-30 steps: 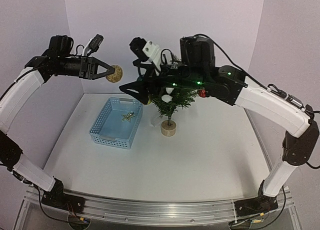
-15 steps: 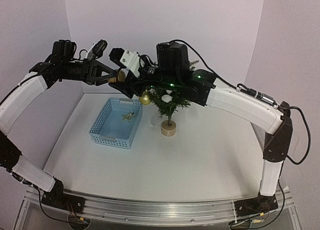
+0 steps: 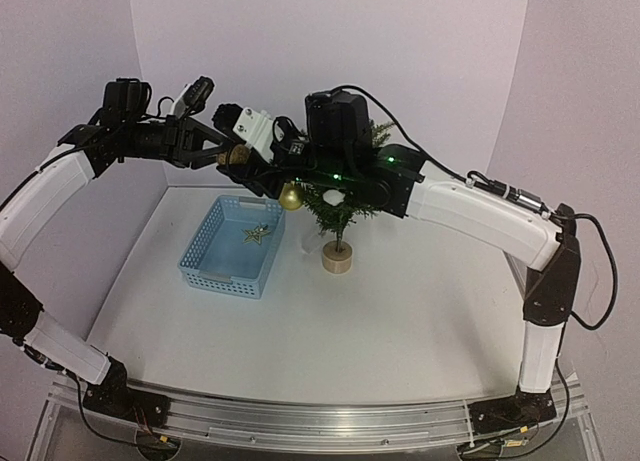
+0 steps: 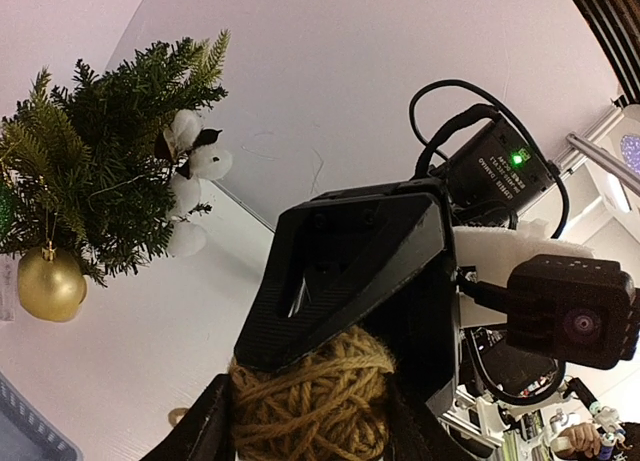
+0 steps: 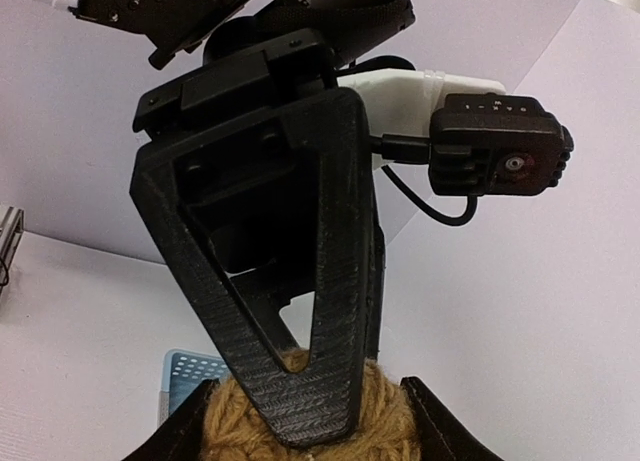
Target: Decorate the small christmas tree
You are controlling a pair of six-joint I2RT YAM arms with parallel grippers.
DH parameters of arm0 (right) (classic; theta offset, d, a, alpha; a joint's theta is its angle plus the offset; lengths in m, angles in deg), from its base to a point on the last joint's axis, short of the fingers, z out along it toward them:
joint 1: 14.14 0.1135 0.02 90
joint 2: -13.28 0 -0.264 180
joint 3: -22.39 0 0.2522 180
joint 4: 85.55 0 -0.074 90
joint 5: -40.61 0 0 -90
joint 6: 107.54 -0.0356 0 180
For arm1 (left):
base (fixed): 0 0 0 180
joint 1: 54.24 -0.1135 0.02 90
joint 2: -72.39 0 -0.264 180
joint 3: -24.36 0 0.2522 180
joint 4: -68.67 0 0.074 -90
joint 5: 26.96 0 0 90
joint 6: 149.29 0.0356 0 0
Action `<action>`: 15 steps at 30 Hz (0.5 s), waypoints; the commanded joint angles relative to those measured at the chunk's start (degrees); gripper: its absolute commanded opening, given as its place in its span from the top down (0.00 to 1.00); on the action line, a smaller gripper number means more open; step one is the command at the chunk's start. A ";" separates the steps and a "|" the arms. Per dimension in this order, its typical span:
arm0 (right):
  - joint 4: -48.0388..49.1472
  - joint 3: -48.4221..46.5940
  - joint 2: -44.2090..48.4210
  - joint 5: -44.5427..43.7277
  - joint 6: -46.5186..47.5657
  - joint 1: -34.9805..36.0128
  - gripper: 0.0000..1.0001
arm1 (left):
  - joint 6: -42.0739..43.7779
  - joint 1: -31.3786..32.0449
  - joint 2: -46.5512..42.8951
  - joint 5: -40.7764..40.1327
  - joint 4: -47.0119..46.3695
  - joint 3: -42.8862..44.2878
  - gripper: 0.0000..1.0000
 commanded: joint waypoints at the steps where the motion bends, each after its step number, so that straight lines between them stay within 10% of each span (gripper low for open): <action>1: 2.14 1.31 2.36 -3.18 -0.02 -0.13 0.43 | -0.34 0.25 -0.68 1.51 -2.31 1.56 0.56; 5: 2.14 1.76 2.97 -3.67 -1.57 -0.18 0.57 | 0.54 0.22 -0.68 1.36 -1.56 1.58 0.52; 8: 2.09 1.66 3.88 -3.89 -4.44 -0.18 0.76 | 1.21 0.24 -0.74 0.44 -0.96 1.61 0.25; 11: 1.26 2.38 5.92 -4.59 -8.62 -0.29 0.78 | 2.73 0.19 -0.56 -0.97 0.32 3.10 0.04; 15: -4.89 2.89 10.10 -4.17 -17.56 -1.48 0.79 | 8.53 0.15 0.56 -4.15 4.42 8.14 0.00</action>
